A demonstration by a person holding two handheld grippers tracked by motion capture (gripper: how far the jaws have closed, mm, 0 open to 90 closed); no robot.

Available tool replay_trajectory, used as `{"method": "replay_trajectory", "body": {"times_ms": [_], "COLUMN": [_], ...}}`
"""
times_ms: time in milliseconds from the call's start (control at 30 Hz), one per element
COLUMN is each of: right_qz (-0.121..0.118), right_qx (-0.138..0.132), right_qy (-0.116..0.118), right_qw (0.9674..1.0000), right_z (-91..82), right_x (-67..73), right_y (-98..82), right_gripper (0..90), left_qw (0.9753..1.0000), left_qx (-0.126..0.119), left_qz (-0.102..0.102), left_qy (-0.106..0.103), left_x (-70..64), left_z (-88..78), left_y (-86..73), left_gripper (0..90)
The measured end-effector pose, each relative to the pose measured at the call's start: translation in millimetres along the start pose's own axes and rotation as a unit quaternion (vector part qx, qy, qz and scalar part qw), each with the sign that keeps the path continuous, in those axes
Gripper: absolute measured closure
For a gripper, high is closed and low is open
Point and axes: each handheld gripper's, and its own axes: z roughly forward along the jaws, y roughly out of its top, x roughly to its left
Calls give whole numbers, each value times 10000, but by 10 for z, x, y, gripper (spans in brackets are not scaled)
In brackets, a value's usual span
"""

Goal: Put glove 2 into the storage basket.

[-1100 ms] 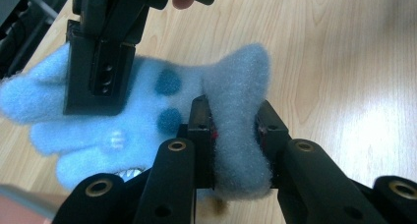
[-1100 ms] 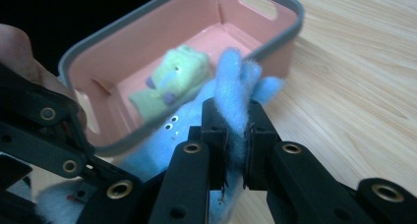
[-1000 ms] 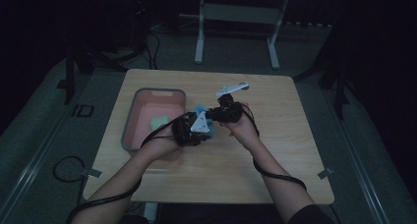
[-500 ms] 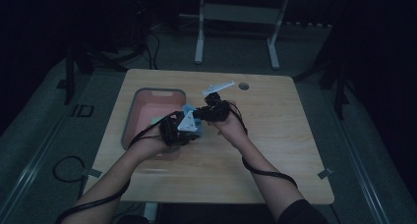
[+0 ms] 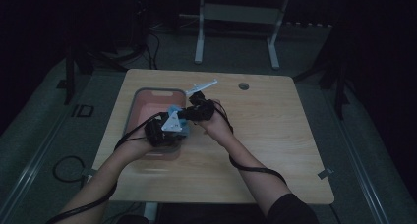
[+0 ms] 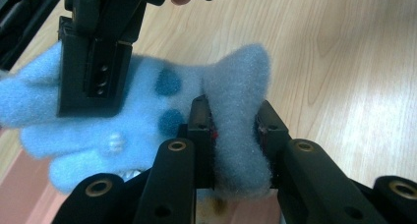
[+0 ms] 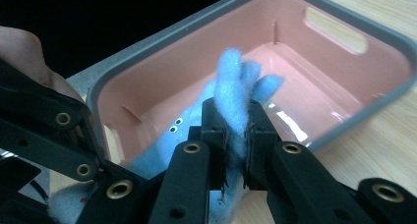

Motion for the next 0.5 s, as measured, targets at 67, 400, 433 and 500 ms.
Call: {"method": "replay_trajectory", "body": {"times_ms": [67,400,433,500], "right_qz": [-37,38,39,38], "right_qx": [56,35,37,35], "right_qy": [51,261,274,258], "right_qw": [10000,9996,9996,9997], "right_z": [103,408,433,457], "right_x": [35,116,126,135], "right_y": [29,134,147,159], "right_gripper": [826,825,825,825], "left_qw": [10000,9995,9994,9992], "left_qx": [53,270,291,314], "left_qz": [-18,-166,-191,-219], "left_qy": [1,76,67,59], "left_x": [14,106,122,157], "left_z": [-22,-154,-163,-169], "left_y": [-59,-304,-324,-368], "left_gripper": [754,754,754,754]}}
